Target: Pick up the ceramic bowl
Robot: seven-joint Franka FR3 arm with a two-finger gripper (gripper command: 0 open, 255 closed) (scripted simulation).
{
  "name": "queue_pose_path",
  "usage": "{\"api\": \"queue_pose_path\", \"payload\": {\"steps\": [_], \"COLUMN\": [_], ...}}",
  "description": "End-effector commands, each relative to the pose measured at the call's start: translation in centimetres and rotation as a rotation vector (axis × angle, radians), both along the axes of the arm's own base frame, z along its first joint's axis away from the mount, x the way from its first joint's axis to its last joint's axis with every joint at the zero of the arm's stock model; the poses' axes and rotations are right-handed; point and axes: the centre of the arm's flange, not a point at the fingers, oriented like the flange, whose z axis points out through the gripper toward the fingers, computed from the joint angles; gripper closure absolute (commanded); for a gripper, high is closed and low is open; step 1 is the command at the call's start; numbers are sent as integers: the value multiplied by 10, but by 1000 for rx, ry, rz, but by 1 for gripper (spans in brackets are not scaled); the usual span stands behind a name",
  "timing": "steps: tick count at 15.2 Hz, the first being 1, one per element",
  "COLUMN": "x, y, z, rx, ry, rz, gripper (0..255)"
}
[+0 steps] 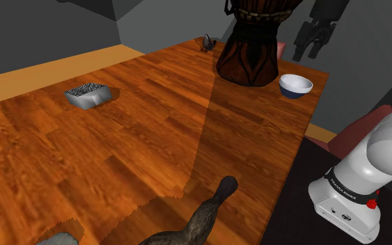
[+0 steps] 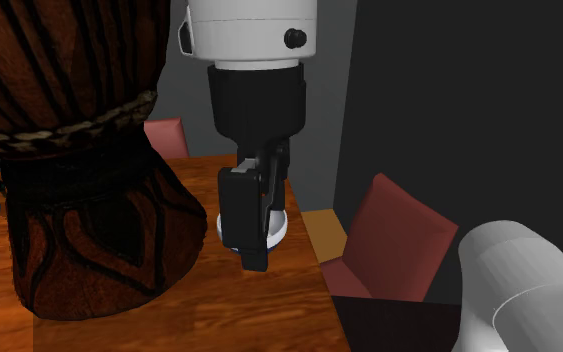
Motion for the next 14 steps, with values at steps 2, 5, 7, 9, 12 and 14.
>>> {"api": "queue_pose_path", "payload": {"steps": [2,5,7,9,12,14], "x": [5,18,27,36,50,59], "y": [-9,-38,-56,-75,-104,-123], "z": [-8,-31,-46,-61,-84,-99], "rx": [-3,-11,-16,-22,-30,-35], "ry": [1,6,8,11,15,18], "rz": [2,9,13,17,24,28], "gripper": [0,0,0,0,0,0]}}
